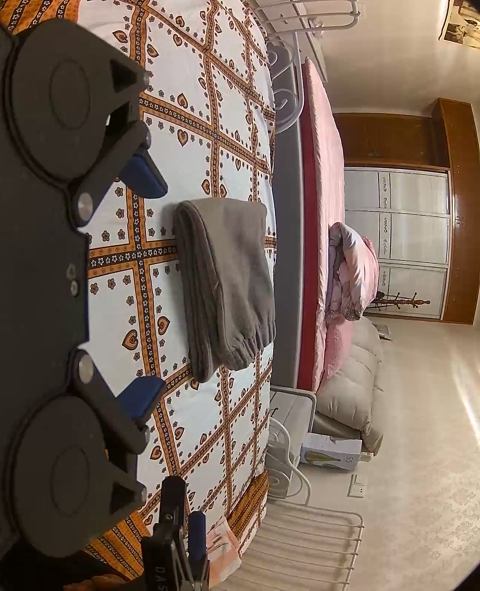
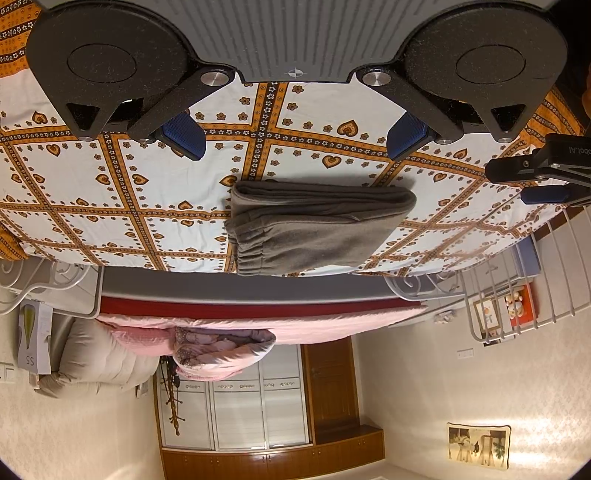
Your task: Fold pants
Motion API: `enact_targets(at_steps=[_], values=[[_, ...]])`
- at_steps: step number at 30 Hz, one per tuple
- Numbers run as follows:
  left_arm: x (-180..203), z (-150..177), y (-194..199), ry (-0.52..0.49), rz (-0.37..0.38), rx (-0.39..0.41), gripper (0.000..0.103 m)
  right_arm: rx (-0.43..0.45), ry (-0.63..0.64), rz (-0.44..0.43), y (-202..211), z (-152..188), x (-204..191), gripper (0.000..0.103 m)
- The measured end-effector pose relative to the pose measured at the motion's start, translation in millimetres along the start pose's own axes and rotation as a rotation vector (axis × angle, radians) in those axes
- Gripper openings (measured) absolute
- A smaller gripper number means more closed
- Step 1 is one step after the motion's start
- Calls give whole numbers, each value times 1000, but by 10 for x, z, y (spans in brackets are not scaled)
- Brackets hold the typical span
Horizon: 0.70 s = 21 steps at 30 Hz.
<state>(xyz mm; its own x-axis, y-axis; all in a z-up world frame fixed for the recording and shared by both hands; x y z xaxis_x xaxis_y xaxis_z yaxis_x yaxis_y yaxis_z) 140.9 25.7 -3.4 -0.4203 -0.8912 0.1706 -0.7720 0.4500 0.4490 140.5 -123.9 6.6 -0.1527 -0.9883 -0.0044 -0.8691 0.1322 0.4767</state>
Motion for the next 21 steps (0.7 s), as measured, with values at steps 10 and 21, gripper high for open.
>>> enact_targets(at_steps=[10,21], values=[[14,13,-13,-9,10,-5,95,0,13,-6,-4,8,-7,103],[51,9,-16,-33,24,5,89,-2,19,-8,-6,17,-26,103]])
Point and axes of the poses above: each gripper's, at about its wrist camera, not at the fingertips, and y roughly against the way its jaws point, x to its right, z to its underside, the point moved 7 cm from there along -y, roughly the way its jaws point, and after that the axes turned 15 degrees about z, right-handed, at the moved point
